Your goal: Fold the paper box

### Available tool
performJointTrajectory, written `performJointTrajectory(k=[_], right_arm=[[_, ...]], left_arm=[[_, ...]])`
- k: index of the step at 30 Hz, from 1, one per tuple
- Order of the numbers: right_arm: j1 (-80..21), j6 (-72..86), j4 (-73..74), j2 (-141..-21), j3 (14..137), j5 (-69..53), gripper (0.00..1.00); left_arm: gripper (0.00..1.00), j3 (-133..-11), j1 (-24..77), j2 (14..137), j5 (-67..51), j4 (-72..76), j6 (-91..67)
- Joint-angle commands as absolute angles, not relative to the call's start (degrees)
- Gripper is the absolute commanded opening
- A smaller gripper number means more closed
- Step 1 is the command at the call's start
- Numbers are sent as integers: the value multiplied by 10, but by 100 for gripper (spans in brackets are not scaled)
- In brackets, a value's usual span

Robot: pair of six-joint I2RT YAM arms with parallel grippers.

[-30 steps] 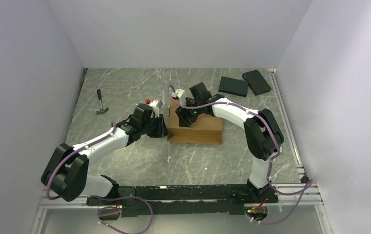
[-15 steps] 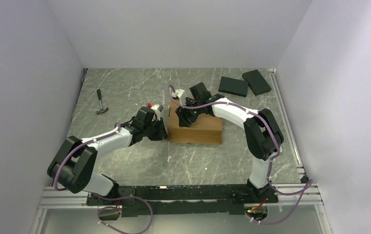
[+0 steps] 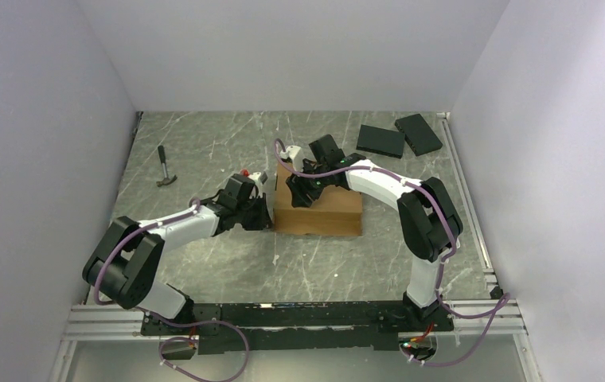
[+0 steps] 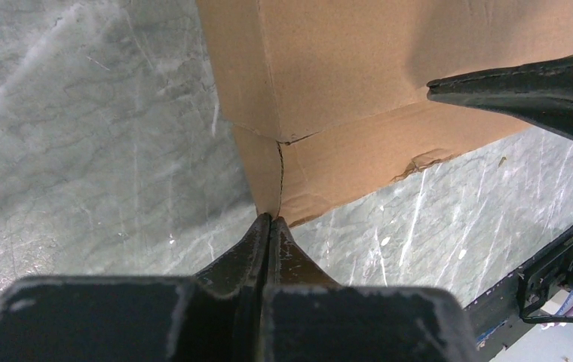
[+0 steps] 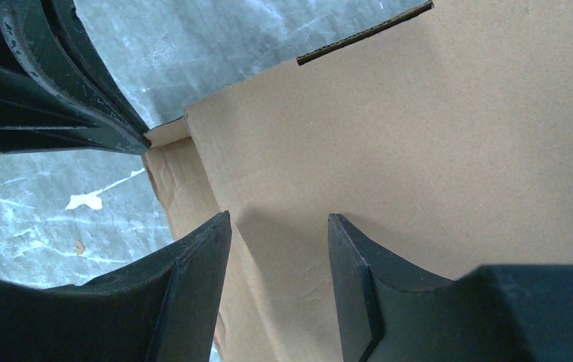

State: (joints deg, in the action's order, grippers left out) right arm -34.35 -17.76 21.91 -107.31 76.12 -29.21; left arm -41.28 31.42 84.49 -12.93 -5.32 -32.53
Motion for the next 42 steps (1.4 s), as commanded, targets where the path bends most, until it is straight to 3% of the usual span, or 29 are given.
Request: performJointTrajectory(k=[1, 25, 38, 42], right_arm=[[-351, -176, 244, -1107, 758, -282, 54], [-352, -175, 245, -1105, 758, -283, 54], [-351, -175, 248, -1068, 764, -303, 57], [-351, -182, 254, -1045, 769, -308, 59]], left_arm=[[1, -437, 313, 838, -115, -34, -324], [0, -506, 309, 843, -67, -64, -308], [0, -474, 294, 783, -81, -57, -317], [13, -445, 279, 739, -94, -58, -324]])
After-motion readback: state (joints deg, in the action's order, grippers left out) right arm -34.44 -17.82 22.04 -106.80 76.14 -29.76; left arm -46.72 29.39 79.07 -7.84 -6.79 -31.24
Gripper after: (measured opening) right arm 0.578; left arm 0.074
